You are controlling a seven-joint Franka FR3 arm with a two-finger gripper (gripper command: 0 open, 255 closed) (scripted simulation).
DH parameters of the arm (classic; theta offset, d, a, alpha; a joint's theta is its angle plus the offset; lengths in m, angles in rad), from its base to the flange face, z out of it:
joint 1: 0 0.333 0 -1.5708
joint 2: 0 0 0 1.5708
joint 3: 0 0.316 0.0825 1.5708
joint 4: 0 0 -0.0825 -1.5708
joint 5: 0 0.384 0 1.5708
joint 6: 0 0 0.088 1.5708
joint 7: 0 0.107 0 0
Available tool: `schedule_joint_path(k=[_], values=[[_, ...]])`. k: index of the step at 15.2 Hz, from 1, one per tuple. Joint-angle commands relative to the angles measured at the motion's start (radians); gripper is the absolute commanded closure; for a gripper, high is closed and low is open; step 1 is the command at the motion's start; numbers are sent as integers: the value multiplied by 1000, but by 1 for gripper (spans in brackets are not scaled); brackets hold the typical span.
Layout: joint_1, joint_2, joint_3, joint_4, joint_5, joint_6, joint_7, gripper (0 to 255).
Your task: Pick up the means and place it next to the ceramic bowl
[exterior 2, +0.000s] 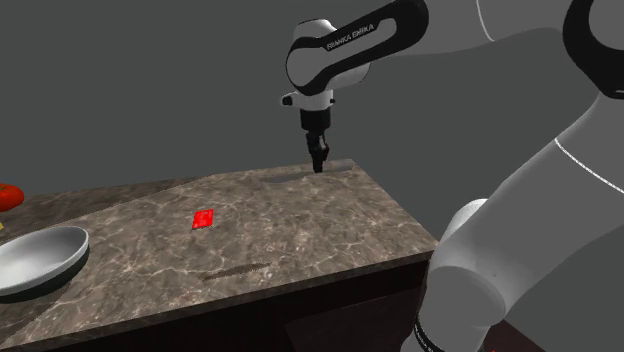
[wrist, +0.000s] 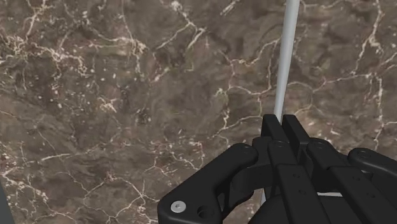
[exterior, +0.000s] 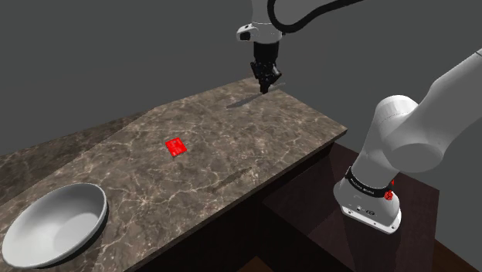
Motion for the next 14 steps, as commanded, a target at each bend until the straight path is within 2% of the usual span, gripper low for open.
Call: schedule_joint_path(k=[1, 4, 14], values=[[1, -4, 2, 22, 1, -27, 0, 255], [12, 10, 19, 57, 12, -50, 19, 255], [106, 215, 154, 247, 81, -47, 215, 255]])
